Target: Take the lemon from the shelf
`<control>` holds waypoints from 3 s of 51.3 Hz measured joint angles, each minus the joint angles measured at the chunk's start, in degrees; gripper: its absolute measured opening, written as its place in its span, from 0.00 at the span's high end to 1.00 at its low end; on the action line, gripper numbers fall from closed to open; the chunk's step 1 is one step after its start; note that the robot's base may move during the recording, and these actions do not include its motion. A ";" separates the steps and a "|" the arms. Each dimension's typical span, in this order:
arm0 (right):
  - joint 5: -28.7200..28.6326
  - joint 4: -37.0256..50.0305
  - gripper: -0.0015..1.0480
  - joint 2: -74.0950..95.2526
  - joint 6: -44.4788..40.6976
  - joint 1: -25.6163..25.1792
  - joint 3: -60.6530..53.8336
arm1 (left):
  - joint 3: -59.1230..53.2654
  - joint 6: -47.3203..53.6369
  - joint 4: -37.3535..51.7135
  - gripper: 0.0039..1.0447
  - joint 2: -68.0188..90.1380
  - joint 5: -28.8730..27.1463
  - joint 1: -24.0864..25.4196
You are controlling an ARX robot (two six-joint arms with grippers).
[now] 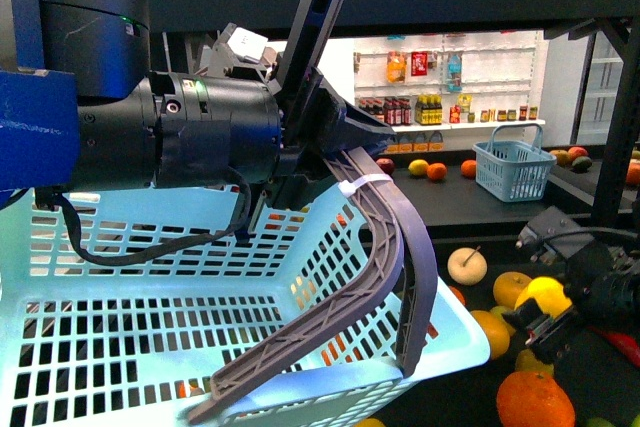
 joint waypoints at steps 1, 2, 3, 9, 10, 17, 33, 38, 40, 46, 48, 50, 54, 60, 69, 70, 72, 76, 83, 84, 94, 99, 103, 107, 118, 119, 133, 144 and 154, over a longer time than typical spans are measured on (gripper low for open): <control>-0.57 -0.17 0.22 -1.49 0.72 0.02 -0.61 | 0.00 -0.02 0.00 0.93 0.00 0.00 0.00; -1.05 -0.24 0.22 -2.23 1.27 0.04 -0.90 | 0.00 -0.02 0.00 0.93 0.00 0.00 0.00; -1.70 -0.28 0.22 -3.69 1.75 0.13 -1.46 | 0.00 -0.02 0.00 0.93 0.00 0.00 0.00; -3.63 -1.16 0.22 -10.69 5.25 1.31 -3.50 | 0.00 0.00 0.00 0.93 0.00 -0.02 0.00; -3.89 -1.36 0.22 -11.96 5.75 1.66 -3.85 | 0.00 0.00 0.00 0.93 0.00 -0.02 0.00; -6.19 -2.54 0.22 -18.03 10.01 4.68 -5.84 | 0.00 -0.02 0.00 0.93 0.00 0.00 0.00; -7.32 -3.04 0.22 -21.29 13.90 12.33 -9.31 | 0.00 -0.02 0.00 0.93 0.00 0.00 0.00; -7.39 -3.15 0.22 -21.31 14.75 13.81 -9.86 | 0.00 0.00 0.00 0.93 0.00 -0.04 0.00; -7.28 -3.17 0.22 -21.31 14.80 14.23 -10.05 | 0.00 0.00 0.00 0.93 0.00 0.00 0.00; -7.30 -3.19 0.22 -21.29 14.82 15.67 -11.10 | 0.00 -0.02 0.00 0.93 0.00 0.00 0.00; -7.30 -3.19 0.22 -21.24 14.82 16.04 -11.32 | 0.00 0.00 0.00 0.93 0.00 0.00 0.00; -7.30 -3.19 0.22 -21.14 14.80 16.57 -11.47 | 0.00 -0.02 0.00 0.93 0.00 0.00 0.00; -7.34 -3.17 0.22 -20.90 14.78 17.38 -11.67 | 0.00 -0.02 0.00 0.93 0.00 -0.02 0.00; -6.82 -3.26 0.21 -20.79 14.62 17.94 -11.78 | 0.00 0.04 0.00 0.93 0.00 -0.02 0.00; -8.11 -3.72 0.07 -20.79 14.58 17.99 -11.98 | 0.00 0.02 0.00 0.93 0.00 0.52 0.00; -8.24 -3.72 0.07 -20.79 14.62 17.99 -12.02 | 0.00 -0.07 0.00 0.93 0.00 0.52 0.00; -8.35 -3.72 0.07 -20.79 14.67 17.99 -12.04 | 0.00 -0.07 0.00 0.93 0.00 0.59 0.00; -8.41 -3.63 0.07 -20.79 14.91 17.94 -12.04 | 0.00 -0.04 -0.02 0.93 0.00 0.61 0.00; -8.83 -3.50 0.07 -20.79 15.67 17.25 -12.02 | 0.00 -0.13 -0.02 0.93 0.04 0.24 0.00; -9.03 -3.50 0.07 -20.79 15.89 16.90 -12.02 | 0.00 -0.13 -0.02 0.93 0.04 0.13 0.00; -7.08 -3.17 0.07 -19.78 17.84 9.35 -6.56 | 0.00 -0.15 -0.02 0.93 0.04 -0.04 0.00; -6.12 -3.48 0.07 -16.92 18.03 4.98 -2.93 | 0.00 -0.13 -0.02 0.93 0.04 0.02 0.00; -5.70 -3.89 0.07 -13.40 17.42 2.51 -1.81 | 0.00 -0.15 -0.02 0.93 0.04 0.00 0.00; -4.59 -3.85 0.07 -7.74 15.58 1.18 -1.64 | 0.00 -0.13 -0.02 0.93 0.04 0.00 0.00; -6.62 0.87 0.07 3.67 12.76 1.11 -2.71 | 0.00 -0.07 -0.02 0.93 0.04 -0.04 0.02; -6.82 1.20 0.07 4.50 12.52 1.27 -2.75 | 0.00 -0.07 -0.02 0.93 0.04 -0.02 0.02; -9.77 2.84 0.07 14.05 8.61 5.60 -2.12 | 0.00 -0.13 -0.02 0.93 0.04 -0.02 0.00; -8.94 2.12 0.07 19.61 9.27 8.87 1.55 | 0.00 -0.13 -0.02 0.93 0.04 -0.04 0.00; -8.85 0.22 0.07 21.77 10.05 11.80 5.25 | 0.00 -0.11 -0.02 0.93 0.04 0.00 0.00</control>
